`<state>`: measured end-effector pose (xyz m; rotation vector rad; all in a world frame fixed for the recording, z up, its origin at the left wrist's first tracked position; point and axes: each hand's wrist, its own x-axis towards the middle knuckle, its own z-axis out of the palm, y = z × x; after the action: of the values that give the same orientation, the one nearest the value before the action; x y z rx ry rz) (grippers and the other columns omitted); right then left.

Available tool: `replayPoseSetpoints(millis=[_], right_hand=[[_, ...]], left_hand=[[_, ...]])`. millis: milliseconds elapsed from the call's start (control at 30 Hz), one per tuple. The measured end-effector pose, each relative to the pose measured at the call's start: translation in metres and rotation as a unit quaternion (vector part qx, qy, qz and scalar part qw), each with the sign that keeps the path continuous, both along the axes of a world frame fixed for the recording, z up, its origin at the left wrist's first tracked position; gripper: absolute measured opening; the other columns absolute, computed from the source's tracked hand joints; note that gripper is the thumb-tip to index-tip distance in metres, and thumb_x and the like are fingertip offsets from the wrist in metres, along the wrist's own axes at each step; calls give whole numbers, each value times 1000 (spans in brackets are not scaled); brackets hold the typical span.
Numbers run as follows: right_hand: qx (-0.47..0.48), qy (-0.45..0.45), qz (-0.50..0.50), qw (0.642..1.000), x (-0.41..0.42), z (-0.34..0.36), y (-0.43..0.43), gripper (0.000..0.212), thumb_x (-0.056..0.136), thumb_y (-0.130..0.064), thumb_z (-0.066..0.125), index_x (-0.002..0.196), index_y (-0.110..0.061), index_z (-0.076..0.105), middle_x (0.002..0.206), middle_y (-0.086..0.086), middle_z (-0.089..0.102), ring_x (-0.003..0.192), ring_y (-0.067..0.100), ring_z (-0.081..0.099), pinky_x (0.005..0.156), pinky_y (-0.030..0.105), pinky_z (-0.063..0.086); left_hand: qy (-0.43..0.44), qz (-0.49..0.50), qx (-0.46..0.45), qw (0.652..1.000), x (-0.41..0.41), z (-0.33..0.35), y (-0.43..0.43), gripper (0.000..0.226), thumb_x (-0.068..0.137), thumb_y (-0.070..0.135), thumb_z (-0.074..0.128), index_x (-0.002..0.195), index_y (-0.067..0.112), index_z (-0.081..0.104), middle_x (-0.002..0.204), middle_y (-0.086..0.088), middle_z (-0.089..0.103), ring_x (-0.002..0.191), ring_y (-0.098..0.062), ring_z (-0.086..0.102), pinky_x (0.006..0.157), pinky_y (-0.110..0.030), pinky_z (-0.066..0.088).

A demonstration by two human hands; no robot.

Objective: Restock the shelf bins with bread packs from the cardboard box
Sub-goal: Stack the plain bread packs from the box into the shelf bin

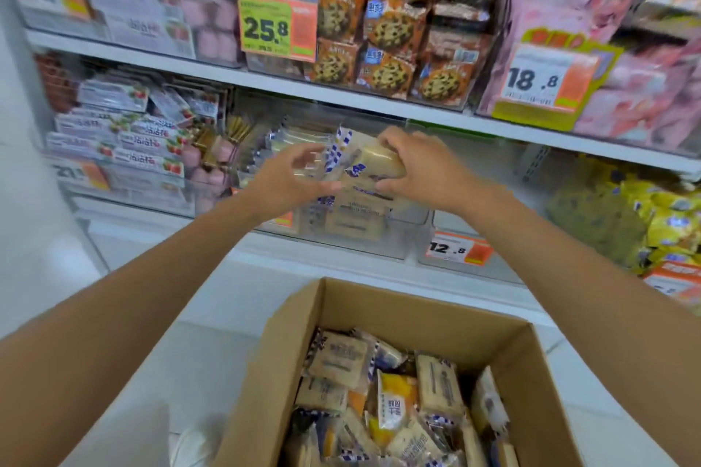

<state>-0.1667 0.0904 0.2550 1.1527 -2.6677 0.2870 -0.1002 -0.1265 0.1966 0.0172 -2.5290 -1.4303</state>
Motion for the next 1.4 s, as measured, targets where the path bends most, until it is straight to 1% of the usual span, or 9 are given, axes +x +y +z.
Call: replayPoseSetpoints(millis=[167, 367, 433, 567, 700, 833, 1033, 1233, 1400], right_hand=[[132, -42, -15, 990, -47, -32, -28, 59, 81, -43, 74, 127, -18, 48, 116, 4, 61, 107, 27, 57, 76, 33, 41], [156, -96, 0, 983, -77, -61, -33, 69, 80, -55, 68, 138, -25, 45, 119, 3, 54, 113, 22, 50, 91, 33, 43], [176, -102, 11, 979, -78, -64, -31, 78, 82, -64, 59, 146, -27, 35, 125, 7, 51, 119, 25, 46, 96, 36, 39], [140, -75, -29, 987, -70, -74, -24, 74, 88, -73, 21, 149, -32, 29, 145, 5, 40, 135, 26, 33, 108, 43, 24], [74, -152, -93, 981, -71, -95, -13, 96, 75, -84, -9, 149, -36, 29, 159, 1, 21, 147, 23, 13, 117, 47, 16], [5, -229, -135, 964, -69, -119, -24, 58, 100, -53, 11, 148, -26, 29, 156, 14, 20, 147, 29, 4, 120, 43, 9], [21, -296, -164, 941, -65, -106, -22, 59, 102, -53, 21, 155, -29, 11, 160, 3, -21, 144, 24, -28, 119, 41, -10], [32, -356, -137, 924, -69, -109, -38, 75, 91, -72, 13, 155, -33, 3, 156, -4, -30, 144, 25, -27, 119, 47, -4], [71, -246, -155, 954, -82, -111, -34, 60, 98, -62, 12, 153, -40, 0, 161, -1, -19, 147, 24, -21, 118, 52, -4]], left_hand=[[-16, 0, -21, 1000, -29, -12, -17, 63, 84, 41, 72, 140, 28, 48, 140, 5, 51, 130, -13, 46, 101, -30, 40], [1, -28, -26, 999, -61, -36, -3, 57, 86, 57, 64, 137, 34, 54, 142, 10, 50, 127, -9, 49, 100, -30, 43], [20, -26, 7, 999, -69, -38, 3, 46, 84, 58, 63, 123, 35, 64, 128, 12, 60, 115, -4, 55, 98, -29, 44], [61, -9, -65, 996, -80, -46, 0, 23, 93, 44, 61, 95, 27, 76, 77, 14, 67, 64, 0, 56, 66, -26, 42], [37, -20, -208, 977, -74, -60, -18, 53, 83, 69, 45, 119, 38, 69, 114, 15, 70, 99, -8, 62, 87, -32, 46], [-13, -15, -297, 955, -77, -52, -8, 39, 96, 47, 52, 132, 35, 60, 153, 11, 40, 143, -16, 30, 116, -40, 18], [-55, -80, -426, 900, -92, -46, -1, 48, 107, 32, 24, 154, 28, 24, 164, 9, 9, 151, -11, 0, 121, -41, -2], [-105, -83, -402, 906, -90, -64, -25, 53, 105, 46, 13, 155, 37, -2, 162, 13, -13, 150, -8, -9, 121, -38, -6], [-107, -92, -399, 906, -92, -66, -25, 53, 103, 51, 10, 154, 42, 0, 161, 12, -17, 150, -8, -12, 120, -39, -6]])
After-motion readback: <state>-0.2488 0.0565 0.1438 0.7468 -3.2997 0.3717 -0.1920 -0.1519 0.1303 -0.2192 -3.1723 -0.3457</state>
